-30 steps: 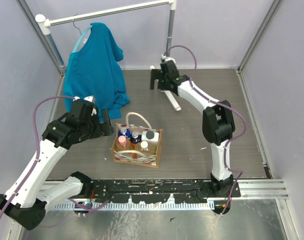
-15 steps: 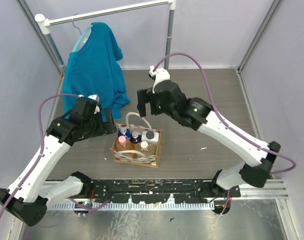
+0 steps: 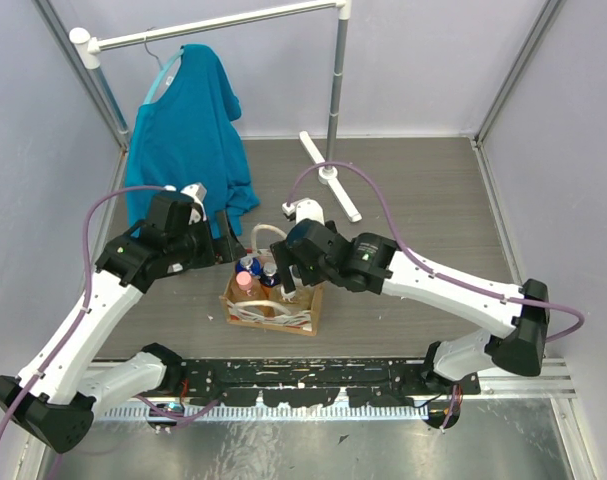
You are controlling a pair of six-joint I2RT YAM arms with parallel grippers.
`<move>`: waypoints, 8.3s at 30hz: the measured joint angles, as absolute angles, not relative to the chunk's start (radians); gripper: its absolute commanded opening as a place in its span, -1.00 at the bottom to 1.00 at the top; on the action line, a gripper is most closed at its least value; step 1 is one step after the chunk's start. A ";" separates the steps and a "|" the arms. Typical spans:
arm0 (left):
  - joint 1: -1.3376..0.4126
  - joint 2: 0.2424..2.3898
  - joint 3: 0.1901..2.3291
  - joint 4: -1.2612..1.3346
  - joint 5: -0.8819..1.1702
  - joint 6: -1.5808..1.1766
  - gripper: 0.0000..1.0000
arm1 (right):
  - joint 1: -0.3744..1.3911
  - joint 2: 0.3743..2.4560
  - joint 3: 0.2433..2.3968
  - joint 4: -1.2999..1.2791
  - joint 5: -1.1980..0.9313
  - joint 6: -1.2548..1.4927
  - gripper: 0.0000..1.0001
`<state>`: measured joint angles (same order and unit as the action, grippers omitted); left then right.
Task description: Take the personal care products out of the canvas bag
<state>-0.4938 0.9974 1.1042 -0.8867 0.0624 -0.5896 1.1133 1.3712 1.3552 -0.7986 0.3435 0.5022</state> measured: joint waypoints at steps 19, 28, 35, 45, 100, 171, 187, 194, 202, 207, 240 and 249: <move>-0.494 0.992 1.056 -0.871 0.099 -0.616 0.76 | 1.109 1.430 1.266 -0.738 0.411 0.522 0.03; -0.494 0.992 1.056 -0.867 0.108 -0.622 0.76 | 1.134 1.454 1.300 -0.774 0.466 0.514 0.21; -0.496 0.992 1.056 -0.865 0.114 -0.624 0.76 | 1.149 1.470 1.309 -0.784 0.484 0.505 0.30; -0.496 0.992 1.052 -0.864 0.115 -0.631 0.76 | 1.153 1.484 1.321 -0.783 0.501 0.487 0.24; -0.508 0.992 1.048 -0.899 0.083 -0.633 0.67 | 1.156 1.542 1.678 -0.974 0.598 0.435 -0.78; -0.718 1.066 1.220 -1.001 -0.115 -0.599 0.60 | 0.684 1.409 1.093 -0.444 -0.156 0.236 -0.27; -0.718 1.060 1.217 -1.002 -0.123 -0.600 0.60 | 0.701 1.294 1.267 -0.697 -0.123 0.215 -0.99; -0.718 1.061 1.217 -1.001 -0.122 -0.601 0.60 | 0.701 1.231 1.498 -0.851 0.087 0.216 -0.99; -0.723 1.063 1.217 -1.000 -0.112 -0.593 0.60 | 0.650 1.281 1.490 -0.933 0.347 0.257 -0.99; -0.741 1.083 1.217 -1.000 -0.112 -0.570 0.60 | 0.541 1.339 1.370 -0.900 0.384 0.297 -0.99; -0.804 1.206 1.222 -1.095 -0.088 -0.551 -0.49 | 0.436 1.269 1.191 -0.729 0.320 0.377 0.32; -0.825 1.235 1.286 -1.145 -0.126 -0.554 -1.00 | 0.946 1.299 1.304 -0.733 0.204 0.404 0.07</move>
<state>-0.8253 1.2350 1.2858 -1.1450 -0.1261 -0.5537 0.9459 1.2987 1.3045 -0.7326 0.2035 0.4038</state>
